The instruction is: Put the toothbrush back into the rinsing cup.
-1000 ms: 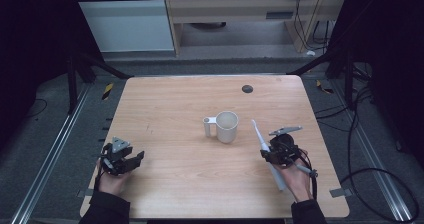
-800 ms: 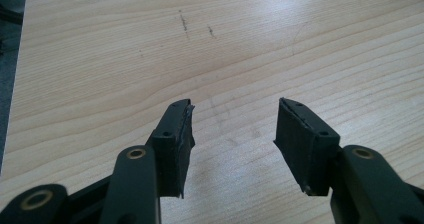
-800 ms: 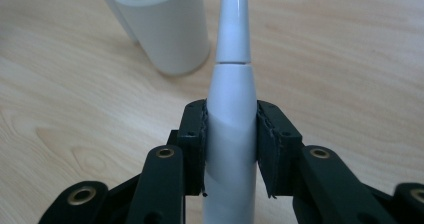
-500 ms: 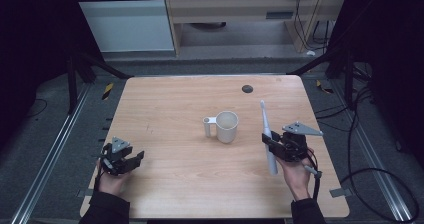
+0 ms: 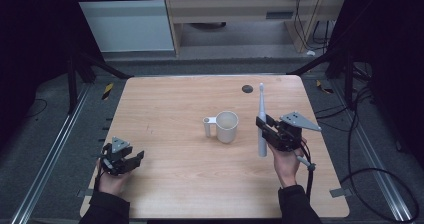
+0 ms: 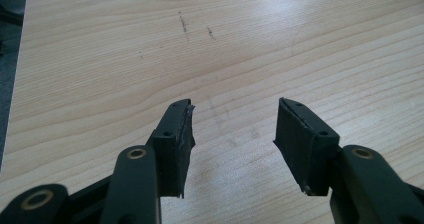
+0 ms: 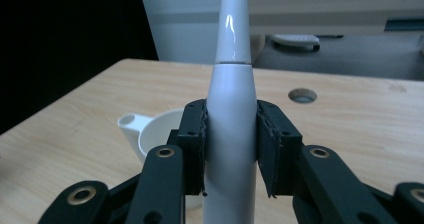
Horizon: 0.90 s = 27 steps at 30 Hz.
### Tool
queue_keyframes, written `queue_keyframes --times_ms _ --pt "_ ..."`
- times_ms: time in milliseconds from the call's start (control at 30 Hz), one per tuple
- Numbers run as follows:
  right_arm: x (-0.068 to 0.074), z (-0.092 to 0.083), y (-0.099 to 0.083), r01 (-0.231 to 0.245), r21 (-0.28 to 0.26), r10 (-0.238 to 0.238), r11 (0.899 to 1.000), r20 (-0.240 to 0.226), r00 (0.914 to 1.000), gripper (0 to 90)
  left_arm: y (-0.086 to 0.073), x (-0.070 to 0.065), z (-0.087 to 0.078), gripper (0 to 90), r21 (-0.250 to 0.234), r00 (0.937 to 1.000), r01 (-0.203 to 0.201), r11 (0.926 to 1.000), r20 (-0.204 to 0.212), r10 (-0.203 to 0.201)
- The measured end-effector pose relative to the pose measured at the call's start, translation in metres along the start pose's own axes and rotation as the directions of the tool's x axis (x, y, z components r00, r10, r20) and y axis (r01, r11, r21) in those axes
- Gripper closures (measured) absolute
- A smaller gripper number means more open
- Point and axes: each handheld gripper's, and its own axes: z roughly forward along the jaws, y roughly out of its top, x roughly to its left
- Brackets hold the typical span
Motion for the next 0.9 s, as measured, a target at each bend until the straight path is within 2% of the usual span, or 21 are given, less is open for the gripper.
queue_keyframes --times_ms 133,200,400,600,800,900 --pt "0.003 0.004 0.005 -0.009 -0.033 0.01 0.999 0.002 1.0 67.2 0.0 0.0 0.0 47.9 0.0 1.0 0.0 1.0 0.0 0.0" --pt "0.005 0.008 0.01 -0.026 -0.075 0.026 0.997 0.003 0.9997 67.2 0.0 0.0 0.0 47.9 -0.001 1.0 0.0 1.0 0.0 0.0" --pt "0.007 0.017 0.016 -0.038 -0.104 0.039 0.994 0.005 0.9992 67.2 0.0 0.001 0.0 48.0 -0.001 1.0 0.004 1.0 -0.001 -0.004" --pt "0.011 0.032 0.023 -0.063 -0.15 0.063 0.987 -0.005 0.998 67.2 0.0 0.001 0.0 48.1 -0.003 1.0 0.003 1.0 -0.004 -0.003" --pt "0.014 0.042 0.028 -0.076 -0.172 0.075 0.982 -0.012 0.9971 67.2 0.0 0.001 0.0 48.4 -0.004 1.0 -0.001 1.0 -0.008 0.001" --pt "0.017 0.05 0.031 -0.087 -0.197 0.086 0.977 -0.018 0.9962 67.2 0.0 0.0 0.0 48.8 -0.004 1.0 -0.002 1.0 -0.009 0.002"
